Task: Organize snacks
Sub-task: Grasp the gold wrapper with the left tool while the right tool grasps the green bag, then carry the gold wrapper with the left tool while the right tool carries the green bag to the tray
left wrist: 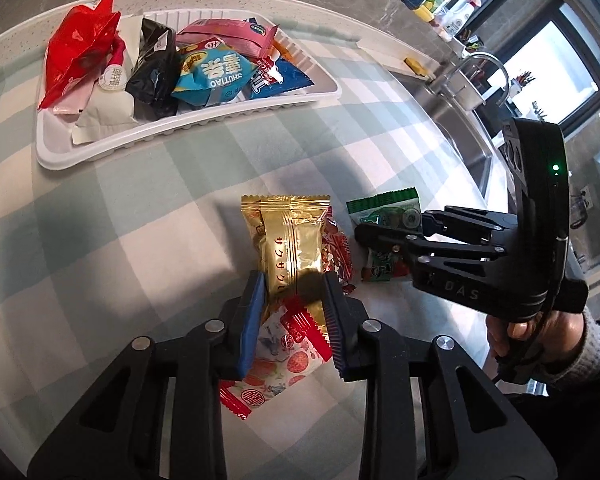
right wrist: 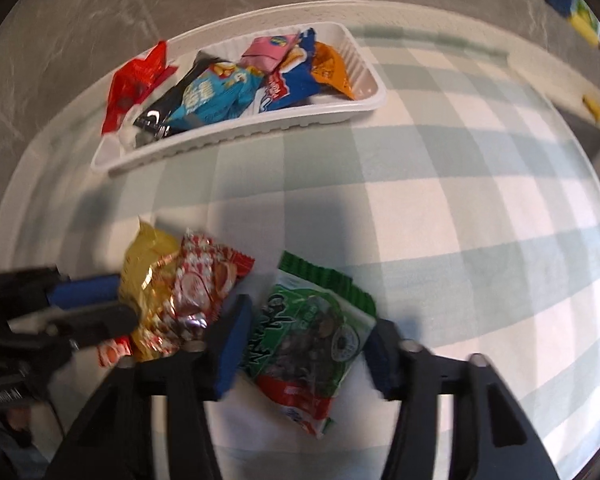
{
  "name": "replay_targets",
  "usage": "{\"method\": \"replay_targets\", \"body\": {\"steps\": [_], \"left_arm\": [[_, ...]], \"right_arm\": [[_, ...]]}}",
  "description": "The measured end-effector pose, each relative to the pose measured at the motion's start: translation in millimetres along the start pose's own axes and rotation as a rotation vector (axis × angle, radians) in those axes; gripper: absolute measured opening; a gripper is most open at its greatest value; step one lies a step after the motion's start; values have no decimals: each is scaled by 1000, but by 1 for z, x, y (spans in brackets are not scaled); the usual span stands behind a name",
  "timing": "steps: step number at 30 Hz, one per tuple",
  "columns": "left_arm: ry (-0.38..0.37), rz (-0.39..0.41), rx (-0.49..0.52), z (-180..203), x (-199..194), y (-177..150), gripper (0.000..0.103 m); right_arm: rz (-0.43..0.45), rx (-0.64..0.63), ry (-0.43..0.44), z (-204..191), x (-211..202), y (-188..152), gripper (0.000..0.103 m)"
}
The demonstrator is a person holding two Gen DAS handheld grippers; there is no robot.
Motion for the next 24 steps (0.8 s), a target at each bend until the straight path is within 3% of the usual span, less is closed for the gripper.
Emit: {"method": "replay_targets", "body": {"steps": [5, 9, 24], "left_arm": [[7, -21, -17, -1, 4, 1, 25], [31, -28, -29, 1, 7, 3, 26], [112, -58, -34, 18, 25, 29, 28]], "right_arm": [[-9, 37, 99, 18, -2, -1, 28], [-5, 53, 131, 25, -3, -6, 28], [-1, 53, 142, 22, -4, -8, 30]]}}
Point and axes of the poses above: each gripper's, at about its wrist camera, not at the fingertips, and x roughly the way its jaws point, z to its right, y to its top, the point moved 1 cm from there along x, roughly the way its jaws point, and after that the axes turned 13 degrees about -z, right-handed, at the moved point
